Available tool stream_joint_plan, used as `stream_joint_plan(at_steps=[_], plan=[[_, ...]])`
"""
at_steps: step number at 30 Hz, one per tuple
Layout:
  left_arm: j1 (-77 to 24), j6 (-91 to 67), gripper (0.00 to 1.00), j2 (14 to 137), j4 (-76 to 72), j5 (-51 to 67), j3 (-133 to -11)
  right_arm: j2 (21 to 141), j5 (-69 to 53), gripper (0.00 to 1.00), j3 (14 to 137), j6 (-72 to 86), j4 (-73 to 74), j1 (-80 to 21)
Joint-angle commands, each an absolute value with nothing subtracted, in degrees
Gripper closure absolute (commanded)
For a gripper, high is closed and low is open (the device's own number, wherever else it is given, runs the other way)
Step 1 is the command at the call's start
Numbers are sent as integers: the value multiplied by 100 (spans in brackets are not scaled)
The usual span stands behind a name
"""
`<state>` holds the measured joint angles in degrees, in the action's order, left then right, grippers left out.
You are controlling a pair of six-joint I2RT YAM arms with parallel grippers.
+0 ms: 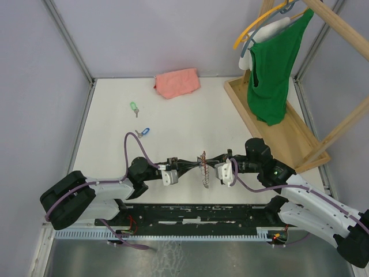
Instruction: Put the keys on the keyring
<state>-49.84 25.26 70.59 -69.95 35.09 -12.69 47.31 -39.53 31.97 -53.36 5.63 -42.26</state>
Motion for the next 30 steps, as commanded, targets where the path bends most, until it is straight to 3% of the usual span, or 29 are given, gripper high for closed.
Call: stream_joint_plan(at_steps=[1,30], plan=[[-4955,2716,97,7083,-7224,3576,-1362,4702,-4104,99,3410,-5323,290,-4214],[-4955,2741,97,7001,-7167,3507,-1336,4709,-4052,99,3474,-5344,435,-4214]])
